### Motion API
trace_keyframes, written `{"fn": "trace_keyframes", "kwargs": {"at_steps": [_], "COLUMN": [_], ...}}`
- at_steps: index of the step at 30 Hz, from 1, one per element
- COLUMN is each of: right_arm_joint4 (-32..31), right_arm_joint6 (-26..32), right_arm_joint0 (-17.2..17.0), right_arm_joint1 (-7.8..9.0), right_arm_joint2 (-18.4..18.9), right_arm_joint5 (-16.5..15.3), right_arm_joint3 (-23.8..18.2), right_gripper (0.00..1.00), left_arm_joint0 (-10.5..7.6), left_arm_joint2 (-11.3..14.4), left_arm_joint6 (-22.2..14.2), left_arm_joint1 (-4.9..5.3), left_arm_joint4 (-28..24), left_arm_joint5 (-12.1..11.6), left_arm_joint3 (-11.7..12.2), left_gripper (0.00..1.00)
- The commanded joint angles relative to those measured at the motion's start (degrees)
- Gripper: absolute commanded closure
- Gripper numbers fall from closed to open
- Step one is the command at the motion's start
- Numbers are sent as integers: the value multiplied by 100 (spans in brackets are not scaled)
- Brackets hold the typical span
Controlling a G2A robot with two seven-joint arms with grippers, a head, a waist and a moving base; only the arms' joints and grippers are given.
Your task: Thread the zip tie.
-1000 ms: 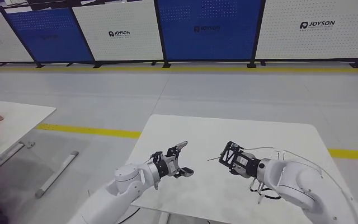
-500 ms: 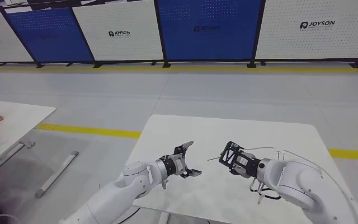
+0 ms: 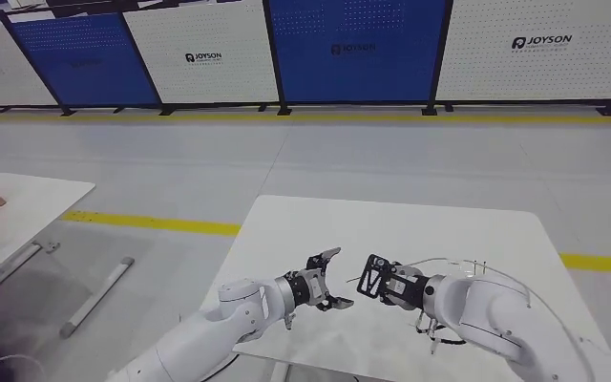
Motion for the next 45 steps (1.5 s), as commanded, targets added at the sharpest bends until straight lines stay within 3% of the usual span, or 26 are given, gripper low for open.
{"fn": "trace_keyframes", "kwargs": {"at_steps": [1,6,10,11,12,19,21,32,35,37,38,45], "right_arm_joint4": [-1,-1,-1,-1,-1,-1,-1,-1,-1,-1,-1,-1], "right_arm_joint6": [2,2,2,2,2,2,2,2,2,2,2,2], "right_arm_joint0": [-3,-3,-3,-3,-3,-3,-3,-3,-3,-3,-3,-3], "right_arm_joint1": [1,1,1,1,1,1,1,1,1,1,1,1], "right_arm_joint2": [2,2,2,2,2,2,2,2,2,2,2,2], "right_arm_joint5": [0,0,0,0,0,0,0,0,0,0,0,0], "right_arm_joint3": [-2,-2,-2,-2,-2,-2,-2,-2,-2,-2,-2,-2], "right_gripper": [100,100,100,100,100,100,100,100,100,100,100,100], "left_arm_joint0": [4,33,-9,-43,-70,-246,-267,-324,-324,-323,-320,-317], "left_arm_joint2": [-5,-35,-34,-11,13,218,251,400,407,405,403,437], "left_arm_joint6": [-6,-93,39,109,170,354,348,231,200,182,174,90], "left_arm_joint1": [-1,-32,-87,-109,-127,-234,-248,-245,-231,-223,-219,-197], "left_arm_joint4": [3,-144,-267,-286,-293,-269,-262,-228,-217,-208,-203,-166], "left_arm_joint5": [0,-44,-88,-84,-77,0,0,0,0,0,0,0], "left_arm_joint3": [1,13,23,25,35,137,168,183,162,156,154,144], "left_gripper": [0,0,0,14,51,66,62,67,76,96,100,100]}}
